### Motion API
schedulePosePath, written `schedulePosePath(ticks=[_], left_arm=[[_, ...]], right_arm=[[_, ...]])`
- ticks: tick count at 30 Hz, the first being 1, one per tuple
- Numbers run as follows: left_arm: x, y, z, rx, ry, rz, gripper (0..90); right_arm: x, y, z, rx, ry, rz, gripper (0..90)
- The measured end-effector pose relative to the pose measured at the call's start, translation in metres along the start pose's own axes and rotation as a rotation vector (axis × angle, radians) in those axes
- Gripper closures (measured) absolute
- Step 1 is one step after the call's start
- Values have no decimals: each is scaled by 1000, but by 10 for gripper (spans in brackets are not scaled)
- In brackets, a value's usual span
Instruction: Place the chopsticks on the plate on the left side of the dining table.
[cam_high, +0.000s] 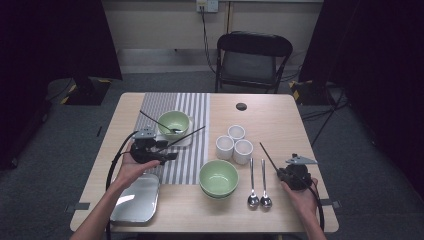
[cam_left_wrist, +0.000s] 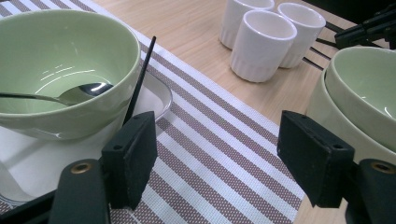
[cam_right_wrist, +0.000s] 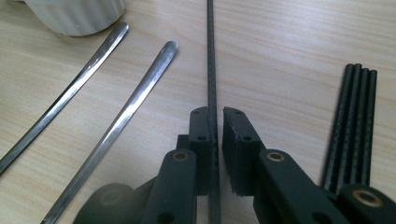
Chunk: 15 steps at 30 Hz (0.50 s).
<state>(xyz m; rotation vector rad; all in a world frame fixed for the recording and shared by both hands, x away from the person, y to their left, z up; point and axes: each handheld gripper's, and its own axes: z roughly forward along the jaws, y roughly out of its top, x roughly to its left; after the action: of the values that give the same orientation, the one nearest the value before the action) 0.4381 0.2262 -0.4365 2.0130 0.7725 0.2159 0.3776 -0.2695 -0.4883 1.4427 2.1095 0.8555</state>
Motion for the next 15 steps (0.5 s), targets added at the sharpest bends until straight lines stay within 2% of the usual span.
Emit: schedulePosePath(ticks=[5, 11, 15], left_arm=[[0, 0, 1, 4, -1, 5, 286], [2, 0, -2, 3, 8, 2, 286], [4, 0, -5, -13, 7, -13, 286]], right_arm=[[1, 2, 3, -4, -7, 1, 838], [-1, 2, 3, -11, 11, 20, 866], [-1, 2, 2, -16, 15, 24, 866]])
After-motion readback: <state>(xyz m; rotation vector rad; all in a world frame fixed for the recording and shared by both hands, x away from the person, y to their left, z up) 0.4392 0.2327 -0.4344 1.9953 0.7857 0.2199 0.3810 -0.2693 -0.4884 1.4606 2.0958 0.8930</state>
